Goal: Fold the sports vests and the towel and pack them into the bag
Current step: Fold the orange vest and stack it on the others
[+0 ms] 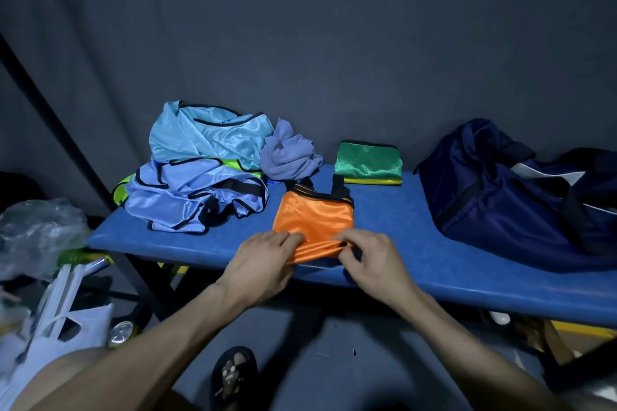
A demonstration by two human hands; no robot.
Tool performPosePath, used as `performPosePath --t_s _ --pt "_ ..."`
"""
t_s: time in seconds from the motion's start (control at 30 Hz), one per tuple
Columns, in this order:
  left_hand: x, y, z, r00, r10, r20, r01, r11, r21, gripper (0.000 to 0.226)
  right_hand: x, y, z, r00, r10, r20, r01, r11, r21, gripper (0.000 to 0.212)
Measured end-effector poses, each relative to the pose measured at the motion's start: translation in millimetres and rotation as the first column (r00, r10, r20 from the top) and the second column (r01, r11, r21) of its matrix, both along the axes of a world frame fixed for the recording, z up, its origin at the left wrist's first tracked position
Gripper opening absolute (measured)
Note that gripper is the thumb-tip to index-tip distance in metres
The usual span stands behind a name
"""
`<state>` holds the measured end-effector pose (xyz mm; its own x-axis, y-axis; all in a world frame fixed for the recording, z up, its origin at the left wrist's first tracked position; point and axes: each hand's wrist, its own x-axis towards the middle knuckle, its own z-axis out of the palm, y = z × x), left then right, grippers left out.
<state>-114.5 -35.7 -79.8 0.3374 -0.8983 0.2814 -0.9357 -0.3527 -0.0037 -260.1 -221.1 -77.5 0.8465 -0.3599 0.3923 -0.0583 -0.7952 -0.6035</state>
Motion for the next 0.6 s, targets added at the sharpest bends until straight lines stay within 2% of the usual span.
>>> performPosePath --t_s 0.07,0.13,0.23,0.3,0.4,0.47,0.53,0.57,0.6 --pt "-1.2 -0.2 21.2 0.979 0.026 -0.202 -0.054 0.989 -0.135 0.04 0.8 0.4 26.3 0.997 -0.044 0.061 0.032 0.983 0.182 0.022" --pt "-7.3 -2.2 51.3 0.943 -0.011 -0.334 -0.104 0.94 -0.325 0.032 1.4 -3.0 59.8 0.983 -0.076 0.166 0.016 0.942 0.335 0.026" --pt "-13.9 -15.2 104.5 0.881 -0.161 -0.445 -0.139 0.811 -0.568 0.009 8.5 -12.8 105.1 0.924 -0.131 0.36 -0.07 0.866 0.495 0.018" --pt "-12.6 -30.1 135.8 0.854 -0.241 -0.462 -0.125 0.766 -0.63 0.013 14.4 -22.3 122.4 0.903 -0.175 0.393 -0.104 0.799 0.593 0.02" --pt "8.4 -59.7 149.3 0.758 -0.321 -0.568 -0.14 0.77 -0.622 0.026 20.5 -38.0 124.1 0.921 -0.227 0.316 -0.079 0.686 0.723 0.02" --pt "33.8 -84.1 128.0 0.614 -0.308 -0.726 -0.207 0.826 -0.525 0.036 23.7 -46.4 107.9 0.951 -0.219 0.219 -0.09 0.482 0.872 0.022" --pt "57.5 -106.0 92.3 0.449 -0.246 -0.859 -0.288 0.87 -0.4 0.036 25.4 -50.0 78.8 0.994 -0.087 0.073 -0.051 0.235 0.971 0.031" --pt "68.2 -113.5 73.7 0.387 -0.2 -0.9 -0.337 0.878 -0.34 0.03 25.1 -49.4 60.0 1.0 -0.003 0.0 0.0 0.181 0.984 0.038" --pt "77.4 -118.8 56.8 0.339 -0.151 -0.929 -0.389 0.876 -0.285 0.023 24.1 -49.8 40.6 0.996 0.059 -0.065 0.052 0.197 0.979 0.044"
